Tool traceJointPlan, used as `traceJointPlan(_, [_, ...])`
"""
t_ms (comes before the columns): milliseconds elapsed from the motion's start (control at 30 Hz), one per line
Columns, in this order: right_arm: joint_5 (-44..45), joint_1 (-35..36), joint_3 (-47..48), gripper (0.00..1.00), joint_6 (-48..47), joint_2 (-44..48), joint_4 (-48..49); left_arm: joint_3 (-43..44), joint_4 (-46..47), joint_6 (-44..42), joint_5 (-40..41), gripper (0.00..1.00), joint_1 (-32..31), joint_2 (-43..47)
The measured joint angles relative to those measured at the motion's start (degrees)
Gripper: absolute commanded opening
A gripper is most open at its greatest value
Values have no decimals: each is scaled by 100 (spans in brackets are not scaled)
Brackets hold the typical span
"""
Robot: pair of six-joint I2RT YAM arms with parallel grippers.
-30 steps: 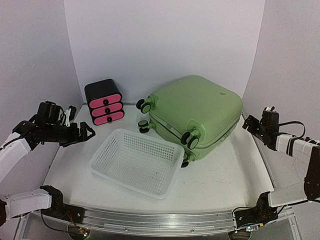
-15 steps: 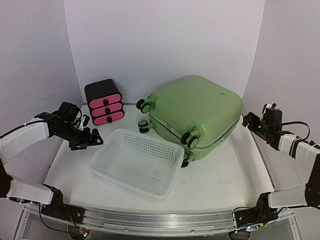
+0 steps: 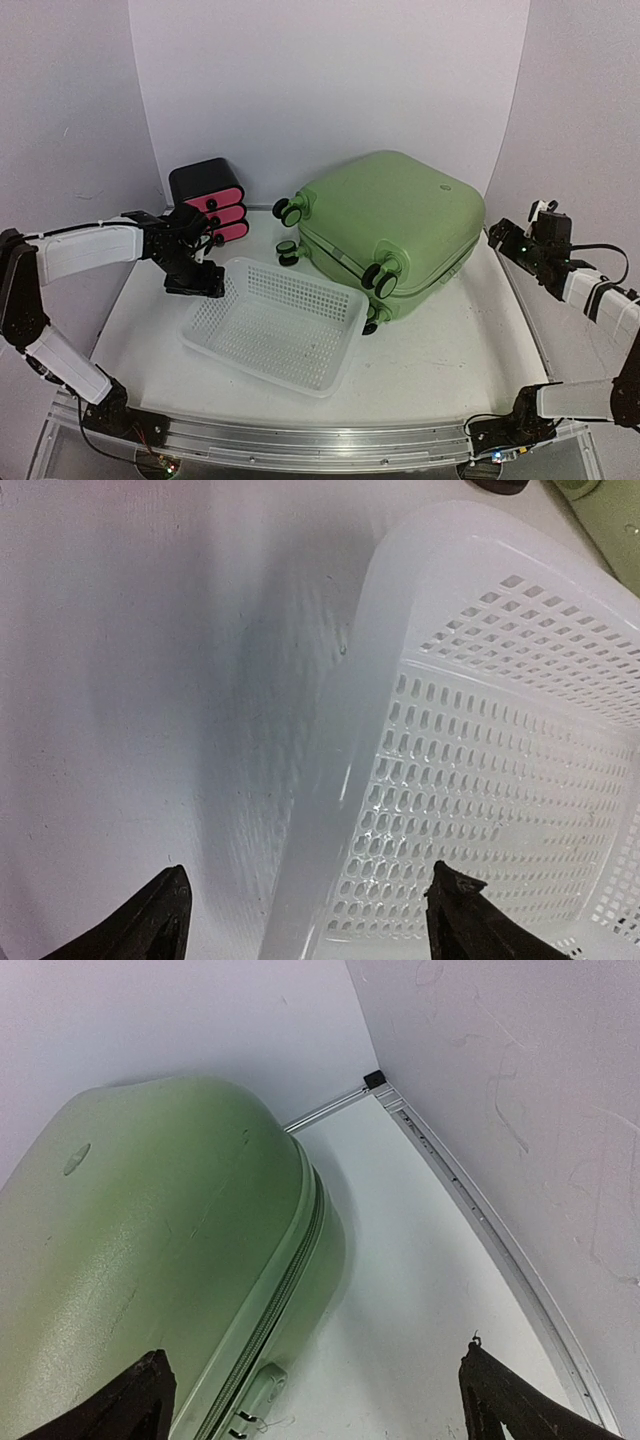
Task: Open, take out, and arrange the luggage
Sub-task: Move the bin to the corner of the board.
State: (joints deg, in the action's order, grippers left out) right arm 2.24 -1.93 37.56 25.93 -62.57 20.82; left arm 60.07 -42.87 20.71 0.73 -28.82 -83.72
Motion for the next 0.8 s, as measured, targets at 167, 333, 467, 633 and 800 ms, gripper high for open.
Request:
traceJointPlan(167, [13,0,0,98,-15,59,-37,203,-192,26,520,58,-212,-433])
traceJointPlan(333, [35,0,0,98,-35,197,-39,205,-378,144,1019,51,-212,-518])
traceJointPlan(467, [63,0,0,98,-42,216,-46,138,-468,256,1342,45,-76,-426])
traceJointPlan(633, [90,0,0,98,-44,216,-68,-195,-518,433,1443,51,619,-33])
traceJointPlan(800, [125,0,0,98,-46,216,-72,-535,-581,704,1604,51,1228,376])
